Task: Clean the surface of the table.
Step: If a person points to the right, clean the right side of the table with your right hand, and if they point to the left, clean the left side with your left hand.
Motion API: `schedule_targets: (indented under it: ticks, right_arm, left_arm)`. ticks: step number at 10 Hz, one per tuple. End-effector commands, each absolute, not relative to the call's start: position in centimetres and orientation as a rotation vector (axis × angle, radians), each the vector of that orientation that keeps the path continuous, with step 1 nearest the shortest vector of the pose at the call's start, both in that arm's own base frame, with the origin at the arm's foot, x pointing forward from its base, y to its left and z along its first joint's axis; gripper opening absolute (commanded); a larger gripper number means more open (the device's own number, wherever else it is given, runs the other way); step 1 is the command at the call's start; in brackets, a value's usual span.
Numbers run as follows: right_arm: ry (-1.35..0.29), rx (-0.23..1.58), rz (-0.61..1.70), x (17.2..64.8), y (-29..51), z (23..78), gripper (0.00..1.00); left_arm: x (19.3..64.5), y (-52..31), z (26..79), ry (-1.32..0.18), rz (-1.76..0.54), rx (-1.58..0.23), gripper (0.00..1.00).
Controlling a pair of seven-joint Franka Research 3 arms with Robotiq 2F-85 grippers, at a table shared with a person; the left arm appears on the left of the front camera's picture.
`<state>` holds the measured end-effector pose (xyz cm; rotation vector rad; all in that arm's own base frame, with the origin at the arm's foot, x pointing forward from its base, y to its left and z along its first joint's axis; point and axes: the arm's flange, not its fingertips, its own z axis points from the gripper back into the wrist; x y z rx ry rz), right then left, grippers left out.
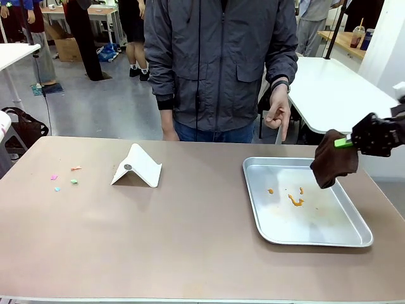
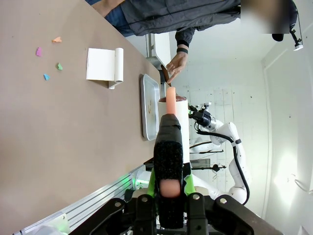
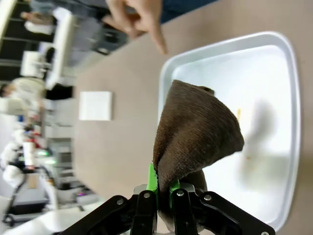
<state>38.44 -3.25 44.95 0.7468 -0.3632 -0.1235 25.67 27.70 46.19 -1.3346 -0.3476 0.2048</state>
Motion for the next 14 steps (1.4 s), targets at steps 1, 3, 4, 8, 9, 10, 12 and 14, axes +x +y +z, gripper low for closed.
schedule_targets:
  ticks: [1,3,4,8,9,10,12,14]
  right_arm:
    - [-0.339,0.501,-0.068,39.8,-2.1,44.3,0.10]
    - [-0.324,0.315,-0.022,41.3,-0.4,43.1,0.10]
    - [-0.313,0.230,-0.017,42.0,0.4,42.2,0.10]
    - [-0.255,0.105,-0.027,44.4,2.4,37.7,0.10]
    - [-0.231,0.147,-0.027,44.9,2.9,36.4,0.10]
    - [-0.209,0.165,-0.035,45.3,3.5,35.1,0.10]
    - [-0.185,0.205,-0.061,46.1,5.1,33.0,0.10]
    - [-0.155,0.268,-0.063,47.0,7.8,31.3,0.10]
  left_arm:
    - [25.5,27.8,46.5,-0.345,0.194,-1.338,0.00]
    - [25.5,27.8,46.5,-0.345,0.194,-1.338,0.00]
    - [25.5,27.8,46.5,-0.345,0.194,-1.338,0.00]
    - [25.5,27.8,46.5,-0.345,0.194,-1.338,0.00]
    - [25.5,27.8,46.5,-0.345,0.194,-1.338,0.00]
    - [25.5,27.8,46.5,-0.345,0.194,-1.338,0.00]
    - [25.5,27.8,46.5,-0.345,0.194,-1.338,0.00]
    - [25.5,27.8,46.5,-0.345,0.194,-1.338,0.00]
